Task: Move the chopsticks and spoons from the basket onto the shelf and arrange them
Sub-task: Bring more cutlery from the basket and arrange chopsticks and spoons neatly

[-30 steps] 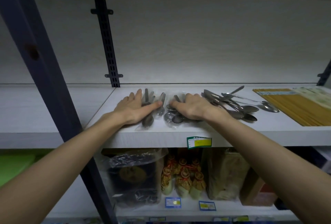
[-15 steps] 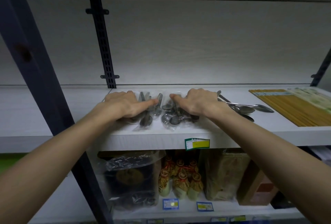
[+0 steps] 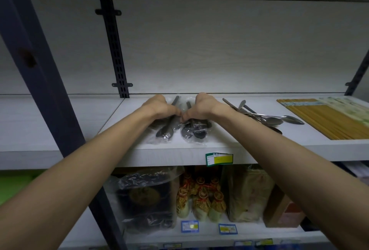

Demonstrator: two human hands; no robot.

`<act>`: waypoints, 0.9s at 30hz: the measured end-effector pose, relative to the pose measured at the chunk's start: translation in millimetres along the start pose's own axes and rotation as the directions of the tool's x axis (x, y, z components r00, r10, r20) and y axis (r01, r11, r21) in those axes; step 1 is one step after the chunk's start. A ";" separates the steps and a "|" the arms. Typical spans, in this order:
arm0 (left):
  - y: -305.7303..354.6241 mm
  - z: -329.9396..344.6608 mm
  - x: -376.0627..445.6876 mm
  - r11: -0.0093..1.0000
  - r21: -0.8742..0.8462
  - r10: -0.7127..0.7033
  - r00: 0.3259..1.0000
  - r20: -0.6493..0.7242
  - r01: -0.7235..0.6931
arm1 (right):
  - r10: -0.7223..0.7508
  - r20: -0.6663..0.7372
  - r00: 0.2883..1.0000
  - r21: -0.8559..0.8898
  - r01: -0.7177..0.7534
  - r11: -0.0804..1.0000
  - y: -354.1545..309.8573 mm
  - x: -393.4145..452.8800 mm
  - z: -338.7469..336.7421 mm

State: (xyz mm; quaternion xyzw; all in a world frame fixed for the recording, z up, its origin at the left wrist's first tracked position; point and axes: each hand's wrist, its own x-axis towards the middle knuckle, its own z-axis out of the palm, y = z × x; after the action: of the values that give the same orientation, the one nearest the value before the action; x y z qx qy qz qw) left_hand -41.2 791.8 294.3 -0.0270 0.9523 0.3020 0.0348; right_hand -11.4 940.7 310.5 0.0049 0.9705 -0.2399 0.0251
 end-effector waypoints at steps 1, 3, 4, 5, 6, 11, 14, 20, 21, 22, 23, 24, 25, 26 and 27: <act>1.2 1.7 0.9 1.000 -0.021 -0.005 1.000 0.007 0.006 | 0.006 0.010 1.000 0.031 -0.006 1.000 -0.4 0.8 0.5; 2.8 2.1 2.2 0.997 -0.073 -0.031 0.999 0.032 0.033 | 0.017 0.046 0.999 0.059 -0.020 0.998 -2.8 1.1 -0.2; 3.0 1.7 2.5 0.994 -0.100 -0.044 0.998 0.043 0.048 | 0.024 0.066 0.998 0.063 -0.029 0.998 -4.4 0.8 -0.9; 3.3 1.0 2.4 0.991 -0.124 -0.047 0.998 0.052 0.054 | 0.030 0.077 0.997 0.072 -0.036 0.997 -6.1 0.4 -1.5; 3.5 0.4 2.3 0.988 -0.146 -0.047 0.997 0.060 0.056 | 0.034 0.083 0.996 0.096 -0.042 0.994 -6.6 0.1 -1.7; 1.3 -8.2 4.1 0.965 -0.254 -0.039 0.996 0.078 0.058 | 0.042 0.128 0.991 0.313 -0.080 0.946 -4.7 8.2 -1.0; -0.9 -11.1 -0.6 0.923 -0.380 -0.033 0.996 0.087 0.064 | 0.009 0.078 0.997 0.417 -0.041 0.908 -3.0 16.9 3.2; -13.7 -10.0 -1.7 0.659 -0.742 -0.029 0.990 0.138 0.123 | -0.096 -0.025 0.995 0.674 0.088 0.733 6.2 29.3 12.2; -12.4 -11.7 -1.8 0.601 -0.795 -0.009 0.996 0.094 0.081 | -0.128 -0.058 0.990 0.706 0.131 0.696 5.2 30.0 10.0; -10.2 -13.6 -1.6 0.555 -0.832 0.014 0.999 0.029 0.016 | -0.159 -0.093 0.983 0.740 0.175 0.649 3.7 31.1 7.8; -7.0 -16.9 0.1 0.522 -0.851 0.036 0.998 -0.047 -0.059 | -0.185 -0.132 0.974 0.774 0.218 0.594 1.5 31.0 3.9; -3.7 -21.2 2.3 0.501 -0.854 0.056 0.990 -0.130 -0.140 | -0.199 -0.176 0.964 0.800 0.258 0.542 -1.3 30.3 -0.5; -0.4 -25.8 3.3 0.494 -0.840 0.082 0.974 -0.213 -0.225 | -0.199 -0.231 0.952 0.812 0.301 0.499 -3.8 29.6 -4.3; 2.1 -30.2 4.7 0.500 -0.811 0.114 0.952 -0.285 -0.303 | -0.191 -0.298 0.935 0.810 0.354 0.469 -5.5 28.8 -7.7; 2.9 -32.1 5.7 0.515 -0.775 0.149 0.929 -0.340 -0.366 | -0.184 -0.362 0.914 0.795 0.406 0.451 -6.5 28.7 -9.3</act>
State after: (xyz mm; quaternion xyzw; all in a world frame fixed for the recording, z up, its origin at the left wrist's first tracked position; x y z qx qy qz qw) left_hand -48.8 775.5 321.7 0.0676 0.6878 0.7094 -0.1380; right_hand -40.7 939.2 320.3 -0.1258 0.7046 -0.6858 -0.1320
